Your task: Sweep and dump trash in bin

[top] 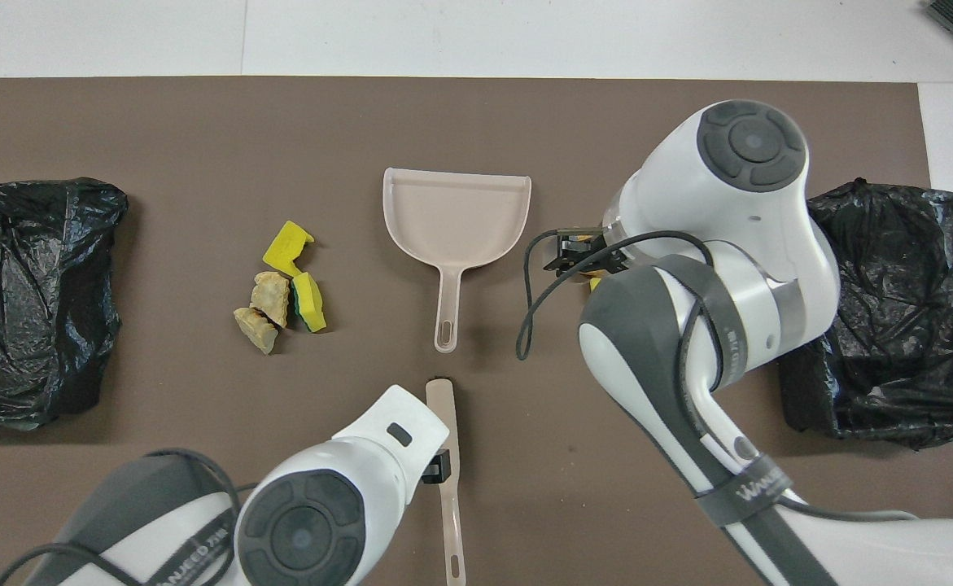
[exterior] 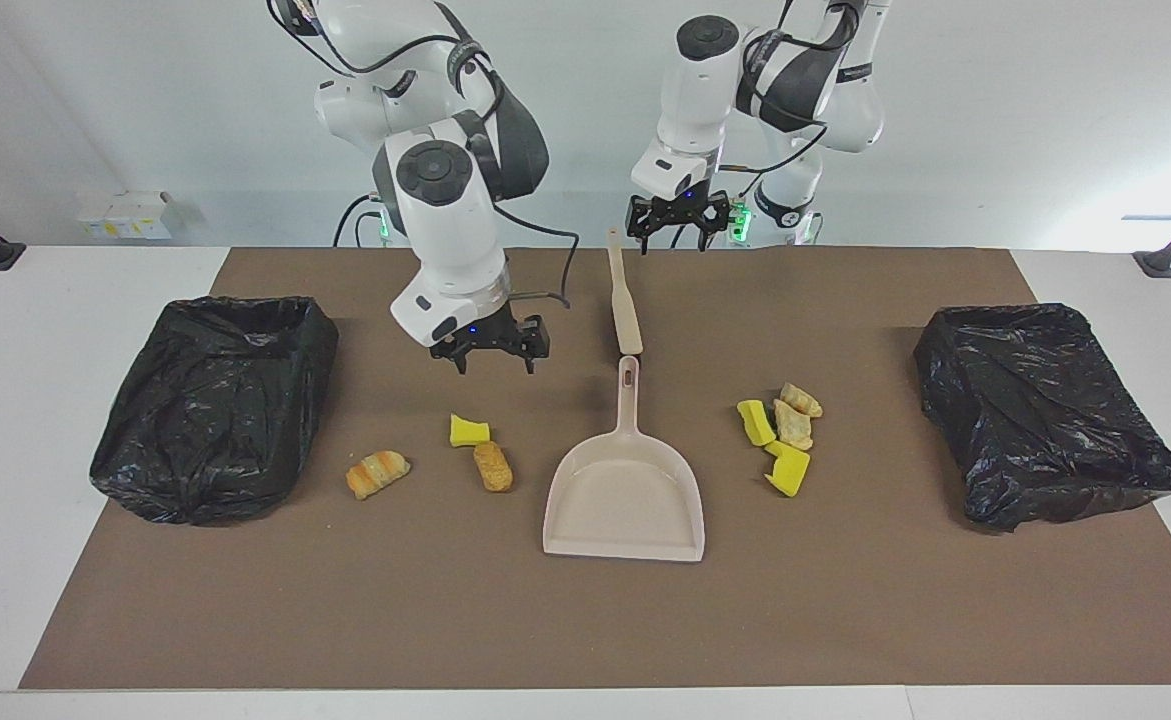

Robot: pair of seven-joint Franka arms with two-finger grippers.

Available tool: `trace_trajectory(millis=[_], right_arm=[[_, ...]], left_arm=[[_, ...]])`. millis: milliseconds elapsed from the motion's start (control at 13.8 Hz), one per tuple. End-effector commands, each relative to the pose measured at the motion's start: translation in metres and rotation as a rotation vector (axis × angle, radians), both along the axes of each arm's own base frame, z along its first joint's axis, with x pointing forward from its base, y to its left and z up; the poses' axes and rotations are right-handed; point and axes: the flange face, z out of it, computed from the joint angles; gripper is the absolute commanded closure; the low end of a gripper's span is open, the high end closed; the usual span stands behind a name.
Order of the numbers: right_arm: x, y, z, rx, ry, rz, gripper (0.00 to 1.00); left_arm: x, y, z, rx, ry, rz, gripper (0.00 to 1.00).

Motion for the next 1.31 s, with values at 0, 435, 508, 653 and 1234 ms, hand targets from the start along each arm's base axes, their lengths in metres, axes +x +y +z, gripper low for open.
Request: trace_trajectory(millis=[0,435,508,653,1234], right_arm=[[0.009,0.027,-0.019,0.037,-0.021,-0.066,0.0],[0.001,0.095,-0.057,0.07,0.02,-0.141,0.0],[-0.005,0.11,-0.064,0.096,0.036,-0.147,0.0],[-0.008,0.124,-0.08,0.099,0.038,-0.136,0.0],[-0.013,0.151,-0.102,0.091,-0.031,-0.058,0.23]], left_arm=[[-0.032,-0.017,-0.053,-0.004,0.013,-0.01,0.0],[-0.067,-0.043,-0.107,-0.03,-0.006,-0.017,0.0],[-0.075,-0.046,-0.116,-0.023,-0.001,-0.035,0.0],[-0.079,-0.044,-0.125,-0.028,-0.006,-0.04,0.0],[-0.086,-0.041,-0.127,0.013,0.028,-0.053,1.0]])
